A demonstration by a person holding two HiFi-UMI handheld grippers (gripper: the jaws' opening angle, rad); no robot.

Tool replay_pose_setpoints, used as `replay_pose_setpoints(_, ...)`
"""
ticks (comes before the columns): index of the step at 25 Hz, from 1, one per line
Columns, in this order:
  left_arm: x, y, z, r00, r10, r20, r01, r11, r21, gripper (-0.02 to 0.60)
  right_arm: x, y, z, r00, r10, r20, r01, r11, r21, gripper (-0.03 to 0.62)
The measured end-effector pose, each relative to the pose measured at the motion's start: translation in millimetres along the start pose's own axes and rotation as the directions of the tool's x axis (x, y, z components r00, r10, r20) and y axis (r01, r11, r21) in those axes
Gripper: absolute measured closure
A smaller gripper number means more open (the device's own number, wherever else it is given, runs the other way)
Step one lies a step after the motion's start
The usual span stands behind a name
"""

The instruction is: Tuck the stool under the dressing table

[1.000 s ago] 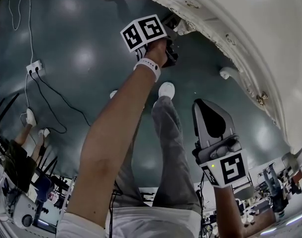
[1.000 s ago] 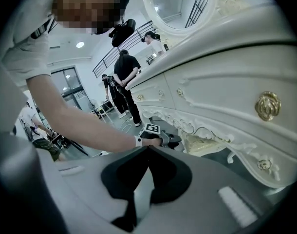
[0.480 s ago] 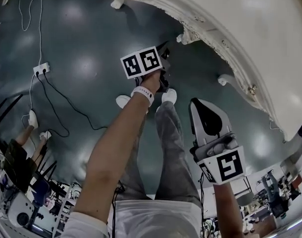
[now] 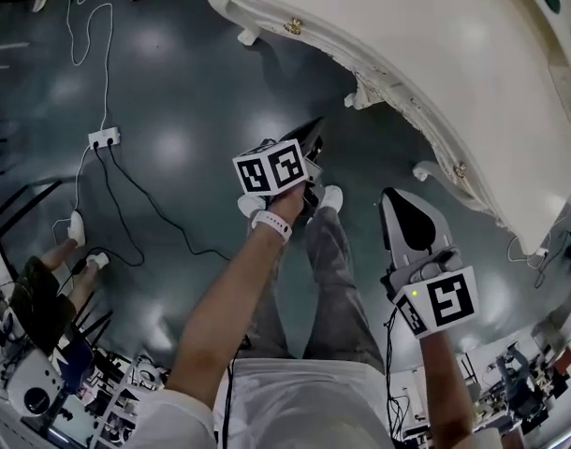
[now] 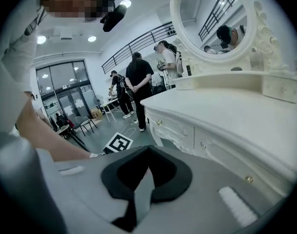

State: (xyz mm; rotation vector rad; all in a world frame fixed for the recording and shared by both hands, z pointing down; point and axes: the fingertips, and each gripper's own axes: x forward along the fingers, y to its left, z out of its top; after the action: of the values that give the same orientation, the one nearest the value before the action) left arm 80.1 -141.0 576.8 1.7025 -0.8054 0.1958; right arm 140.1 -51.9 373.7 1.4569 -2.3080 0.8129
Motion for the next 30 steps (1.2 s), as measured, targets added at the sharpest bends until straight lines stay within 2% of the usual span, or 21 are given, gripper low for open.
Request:
replay_pose_setpoints(5, -52, -42, 8, 1.0, -0.016, 0.012, 0.015, 0.994, 0.105, 0.572, -18, 23, 31, 0.999, 0.049, 0.021, -0.048, 0.998, -0.045, 0.586)
replay_pose_setpoints(10, -98, -79, 17, 0.999, -0.017, 0.042, 0.01, 0.984, 0.176, 0.572, -41, 34, 52, 0.997, 0.045, 0.057, -0.041, 0.997, -0.06, 0.586)
replay_pose_setpoints(15, -137, -111, 29, 0.998, 0.012, 0.057, -0.026, 0.966, 0.259, 0.572, -63, 39, 80, 0.995, 0.02, 0.093, -0.015, 0.998, -0.058, 0.586)
replay_pose_setpoints(22, -190, -165, 28, 0.995, -0.023, 0.099, -0.007, 0.956, 0.294, 0.572, -102, 42, 100, 0.994, 0.029, 0.105, -0.016, 0.993, -0.121, 0.586)
replay_pose_setpoints(26, -220, -191, 32, 0.992, -0.032, 0.125, -0.012, 0.94, 0.341, 0.572, -118, 49, 118, 0.99, 0.023, 0.14, -0.004, 0.991, -0.136, 0.586)
replay_pose_setpoints(30, -250, -222, 41, 0.985, -0.043, 0.167, -0.03, 0.911, 0.412, 0.572, -135, 60, 131, 0.986, 0.026, 0.165, -0.001, 0.989, -0.15, 0.586)
